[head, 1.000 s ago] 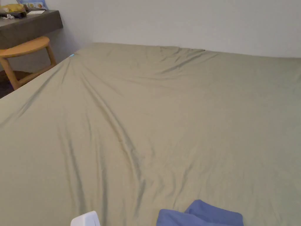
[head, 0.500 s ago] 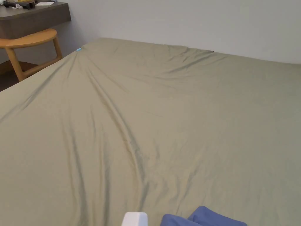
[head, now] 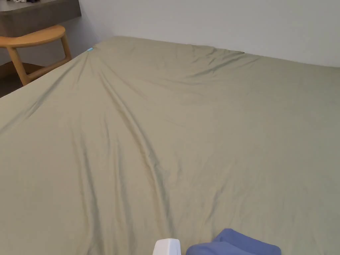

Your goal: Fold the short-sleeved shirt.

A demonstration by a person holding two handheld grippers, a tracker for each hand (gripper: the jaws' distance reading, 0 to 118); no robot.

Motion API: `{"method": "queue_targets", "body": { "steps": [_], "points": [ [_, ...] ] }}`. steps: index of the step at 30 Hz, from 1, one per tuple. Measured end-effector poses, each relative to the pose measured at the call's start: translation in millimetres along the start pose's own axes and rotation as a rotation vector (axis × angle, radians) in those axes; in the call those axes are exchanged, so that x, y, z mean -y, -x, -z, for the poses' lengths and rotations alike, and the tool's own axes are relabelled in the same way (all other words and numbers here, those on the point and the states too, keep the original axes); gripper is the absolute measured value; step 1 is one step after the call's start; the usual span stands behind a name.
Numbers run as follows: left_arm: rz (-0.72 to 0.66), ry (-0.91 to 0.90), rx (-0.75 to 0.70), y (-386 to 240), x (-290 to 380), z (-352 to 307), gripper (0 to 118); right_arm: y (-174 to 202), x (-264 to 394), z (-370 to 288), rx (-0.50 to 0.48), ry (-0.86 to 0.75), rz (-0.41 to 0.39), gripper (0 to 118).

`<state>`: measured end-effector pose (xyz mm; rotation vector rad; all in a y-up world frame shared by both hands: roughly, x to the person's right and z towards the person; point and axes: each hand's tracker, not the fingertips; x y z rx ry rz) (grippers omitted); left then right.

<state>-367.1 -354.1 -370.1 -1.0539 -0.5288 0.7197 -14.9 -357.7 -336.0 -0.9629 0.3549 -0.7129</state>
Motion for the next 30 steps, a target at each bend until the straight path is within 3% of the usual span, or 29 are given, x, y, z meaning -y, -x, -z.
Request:
{"method": "queue_targets", "body": {
  "steps": [3, 8, 14, 17, 21, 27, 30],
  "points": [
    [-0.025, 0.005, 0.058, -3.8, -13.2, -22.2, 33, -7.0, -7.3, -32.5, 0.114, -0.067, -0.038, 0],
    [0.09, 0.008, -0.06, 10.2, -36.4, -71.3, 33, -8.2, -17.4, -58.7, 0.178, -0.148, -0.027, 0],
    [0.176, -0.027, -0.34, 57.1, -67.9, -144.4, 33, 14.8, -23.2, -47.8, 0.242, -0.162, -0.047, 0],
    [0.141, -0.043, -0.393, 84.8, -81.2, -183.4, 31, 29.0, -27.7, -34.7, 0.235, -0.143, -0.061, 0],
    [0.107, -0.101, -0.576, 125.1, -102.4, -229.8, 26, 44.2, -34.1, -9.0, 0.28, -0.108, -0.094, 1],
    [0.075, -0.068, -0.858, 184.9, -149.2, -267.8, 21, 70.0, -39.5, 24.0, 0.28, -0.049, -0.142, 0],
    [0.053, -0.08, -0.928, 204.1, -169.4, -279.4, 20, 83.8, -41.2, 32.9, 0.276, -0.028, -0.179, 1]
  ]
}}
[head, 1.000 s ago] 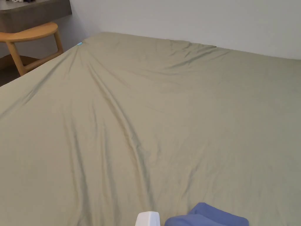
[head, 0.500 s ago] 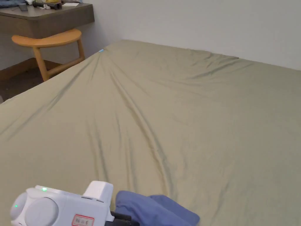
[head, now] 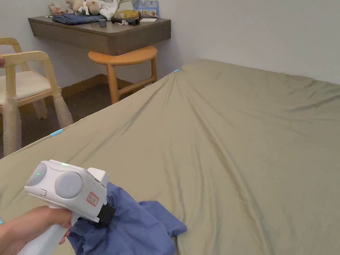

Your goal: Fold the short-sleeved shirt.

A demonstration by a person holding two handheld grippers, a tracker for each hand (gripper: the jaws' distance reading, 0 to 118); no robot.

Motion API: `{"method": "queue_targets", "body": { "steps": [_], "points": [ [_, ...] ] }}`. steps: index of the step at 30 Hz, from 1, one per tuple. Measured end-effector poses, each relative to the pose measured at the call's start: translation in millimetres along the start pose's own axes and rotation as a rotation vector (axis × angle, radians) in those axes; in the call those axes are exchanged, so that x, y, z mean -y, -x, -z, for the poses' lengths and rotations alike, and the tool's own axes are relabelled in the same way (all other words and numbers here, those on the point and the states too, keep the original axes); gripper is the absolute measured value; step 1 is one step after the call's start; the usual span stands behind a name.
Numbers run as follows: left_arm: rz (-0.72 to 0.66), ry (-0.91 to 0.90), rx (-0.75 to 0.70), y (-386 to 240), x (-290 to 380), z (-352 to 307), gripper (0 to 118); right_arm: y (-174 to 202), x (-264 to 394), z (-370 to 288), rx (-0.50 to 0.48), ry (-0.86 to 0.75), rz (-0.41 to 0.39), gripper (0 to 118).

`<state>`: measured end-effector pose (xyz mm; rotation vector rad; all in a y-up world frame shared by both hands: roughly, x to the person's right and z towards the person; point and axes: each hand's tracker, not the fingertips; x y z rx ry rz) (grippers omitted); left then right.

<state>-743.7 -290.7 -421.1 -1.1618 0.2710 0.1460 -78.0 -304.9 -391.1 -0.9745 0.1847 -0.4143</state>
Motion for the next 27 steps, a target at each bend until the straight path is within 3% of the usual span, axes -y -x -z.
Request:
{"method": "queue_targets", "body": {
  "steps": [5, 6, 8, 10, 12, 14, 15, 16, 17, 18, 19, 21, 23, 27],
  "points": [
    [-0.006, 0.034, -0.07, 18.2, -14.4, 23.0, 21, 14.6, -3.8, -2.2, 0.012, -0.004, -0.048, 1],
    [-0.025, 0.042, -0.06, 24.2, -13.2, 28.4, 28, 15.4, -4.5, -3.2, 0.016, -0.009, -0.048, 1],
    [-0.044, 0.02, -0.079, 29.5, -6.7, 32.7, 65, 15.1, -5.0, -6.4, 0.028, -0.033, -0.042, 1],
    [-0.015, -0.024, -0.196, 36.2, 2.3, 33.0, 71, 11.8, -6.2, -10.1, 0.017, -0.035, -0.041, 1],
    [-0.037, -0.015, -0.329, 48.8, 7.6, 24.9, 99, 9.2, -5.4, -13.4, 0.004, -0.044, -0.039, 1],
    [-0.101, -0.07, -0.419, 58.4, 12.5, 0.6, 101, 6.8, -4.2, -16.8, -0.007, -0.057, -0.039, 1],
    [-0.102, -0.151, -0.471, 57.5, 16.7, -17.5, 98, 5.5, -3.5, -18.7, -0.015, -0.063, -0.04, 1],
    [-0.117, -0.229, -0.476, 53.2, 18.3, -38.2, 87, 4.6, -2.8, -20.6, -0.021, -0.07, -0.042, 1],
    [-0.142, -0.323, -0.448, 47.4, 24.2, -59.8, 72, 3.6, -1.8, -23.6, -0.024, -0.084, -0.048, 1],
    [-0.155, -0.405, -0.384, 36.4, 31.4, -82.3, 45, 2.5, -1.2, -27.6, -0.024, -0.105, -0.057, 1],
    [-0.147, -0.452, -0.323, 25.1, 37.4, -98.3, 28, 1.4, -0.8, -32.1, -0.016, -0.134, -0.067, 1],
    [-0.153, -0.56, -0.204, -10.2, 51.3, -131.0, 19, -3.3, 0.8, -46.1, -0.004, -0.215, -0.059, 1],
    [-0.15, -0.659, -0.115, -50.9, 65.3, -152.2, 0, -10.6, 0.4, -63.4, -0.023, -0.283, -0.044, 1],
    [-0.065, -0.853, 0.061, -147.3, 97.6, -189.3, 0, -20.8, -2.2, -105.5, 0.083, -0.449, -0.181, 1]
  ]
}}
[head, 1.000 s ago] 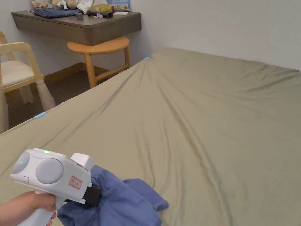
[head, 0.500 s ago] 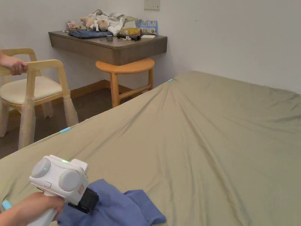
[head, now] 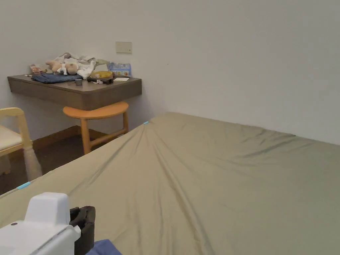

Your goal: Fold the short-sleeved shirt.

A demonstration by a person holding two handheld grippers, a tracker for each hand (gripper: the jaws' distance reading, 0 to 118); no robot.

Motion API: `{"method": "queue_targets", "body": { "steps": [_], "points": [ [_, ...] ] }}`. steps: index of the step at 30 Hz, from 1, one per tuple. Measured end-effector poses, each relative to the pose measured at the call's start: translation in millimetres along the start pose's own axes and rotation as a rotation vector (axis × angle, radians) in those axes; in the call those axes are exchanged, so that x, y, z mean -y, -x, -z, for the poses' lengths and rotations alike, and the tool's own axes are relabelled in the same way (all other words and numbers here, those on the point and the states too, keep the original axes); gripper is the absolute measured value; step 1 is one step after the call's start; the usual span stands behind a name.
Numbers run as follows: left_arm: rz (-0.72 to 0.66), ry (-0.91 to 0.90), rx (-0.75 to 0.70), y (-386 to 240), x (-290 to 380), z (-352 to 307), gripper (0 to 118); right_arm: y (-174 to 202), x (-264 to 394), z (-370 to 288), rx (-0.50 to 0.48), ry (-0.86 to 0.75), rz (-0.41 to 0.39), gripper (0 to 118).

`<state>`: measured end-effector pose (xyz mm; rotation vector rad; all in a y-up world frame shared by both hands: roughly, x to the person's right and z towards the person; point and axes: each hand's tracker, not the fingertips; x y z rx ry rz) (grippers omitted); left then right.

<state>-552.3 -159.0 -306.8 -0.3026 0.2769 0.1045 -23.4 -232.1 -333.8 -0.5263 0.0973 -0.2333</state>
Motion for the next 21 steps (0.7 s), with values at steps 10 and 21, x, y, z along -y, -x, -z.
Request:
{"method": "queue_targets", "body": {
  "steps": [10, 21],
  "points": [
    [0.023, -0.187, 0.262, -181.2, 18.1, -47.1, 0, -46.5, -40.5, -70.3, 0.116, -0.343, -0.029, 0],
    [0.093, -0.263, 0.323, -220.4, 32.8, -54.0, 0, -55.1, -20.6, -88.7, 0.201, -0.378, -0.117, 0]
  ]
}}
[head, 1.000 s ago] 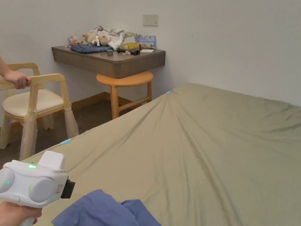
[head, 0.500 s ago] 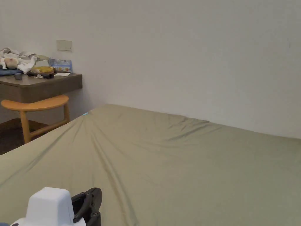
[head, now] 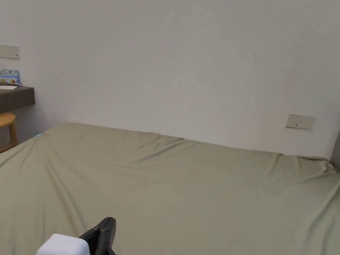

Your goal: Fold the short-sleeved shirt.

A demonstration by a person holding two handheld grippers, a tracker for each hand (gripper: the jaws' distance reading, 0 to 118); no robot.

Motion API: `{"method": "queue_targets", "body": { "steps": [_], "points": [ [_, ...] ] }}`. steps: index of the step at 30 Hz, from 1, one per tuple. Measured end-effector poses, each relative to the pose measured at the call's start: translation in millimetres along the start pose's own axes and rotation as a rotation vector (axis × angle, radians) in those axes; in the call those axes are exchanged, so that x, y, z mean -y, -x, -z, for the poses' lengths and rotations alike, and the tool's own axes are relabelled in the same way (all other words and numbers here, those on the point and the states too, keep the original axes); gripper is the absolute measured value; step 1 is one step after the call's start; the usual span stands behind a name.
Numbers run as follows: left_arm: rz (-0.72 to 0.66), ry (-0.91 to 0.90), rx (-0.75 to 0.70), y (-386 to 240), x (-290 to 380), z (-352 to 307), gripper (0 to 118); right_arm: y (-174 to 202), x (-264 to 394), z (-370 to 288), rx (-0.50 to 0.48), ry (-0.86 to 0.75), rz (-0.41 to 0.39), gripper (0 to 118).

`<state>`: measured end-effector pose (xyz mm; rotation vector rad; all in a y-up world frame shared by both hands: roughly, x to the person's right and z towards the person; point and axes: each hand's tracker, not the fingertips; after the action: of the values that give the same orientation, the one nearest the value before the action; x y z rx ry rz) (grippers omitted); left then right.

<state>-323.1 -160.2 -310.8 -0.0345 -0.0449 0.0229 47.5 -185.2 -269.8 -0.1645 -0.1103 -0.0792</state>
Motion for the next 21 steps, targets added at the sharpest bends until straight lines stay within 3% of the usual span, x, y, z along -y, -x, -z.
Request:
{"method": "queue_targets", "body": {
  "steps": [5, 8, 9, 10, 12, 14, 17, 18, 21],
  "points": [
    [-0.038, 0.035, -0.005, 1.7, -1.4, 10.0, 1, -5.1, -2.9, 7.2, 0.01, -0.027, 0.065, 0],
    [-0.033, 0.055, -0.033, 3.2, -3.2, 9.6, 19, -7.4, -5.2, 12.9, 0.02, -0.022, 0.069, 6],
    [-0.024, 0.067, -0.03, 5.2, -3.5, 9.8, 36, -9.6, -3.9, 14.6, 0.016, -0.014, 0.074, 32],
    [-0.021, 0.068, -0.031, 5.8, -2.7, 9.5, 45, -10.3, -3.2, 16.8, 0.008, -0.001, 0.081, 62],
    [-0.027, 0.058, -0.041, 8.3, -1.5, 6.3, 46, -9.4, -1.0, 21.8, -0.008, 0.036, 0.089, 113],
    [-0.086, 0.043, -0.054, 14.3, -1.1, 6.7, 50, -7.1, 2.7, 21.9, -0.02, 0.022, 0.079, 118],
    [-0.156, 0.086, -0.049, 25.7, -2.9, 9.0, 110, -0.6, 1.2, 23.4, -0.017, -0.001, 0.045, 118],
    [-0.143, 0.128, -0.039, 28.7, -4.7, 11.3, 118, 1.0, -0.3, 24.1, -0.008, -0.012, 0.027, 118],
    [-0.049, 0.072, -0.063, 31.3, -0.9, 11.8, 118, 3.7, -3.8, 24.8, 0.007, -0.039, 0.008, 118]
  ]
}}
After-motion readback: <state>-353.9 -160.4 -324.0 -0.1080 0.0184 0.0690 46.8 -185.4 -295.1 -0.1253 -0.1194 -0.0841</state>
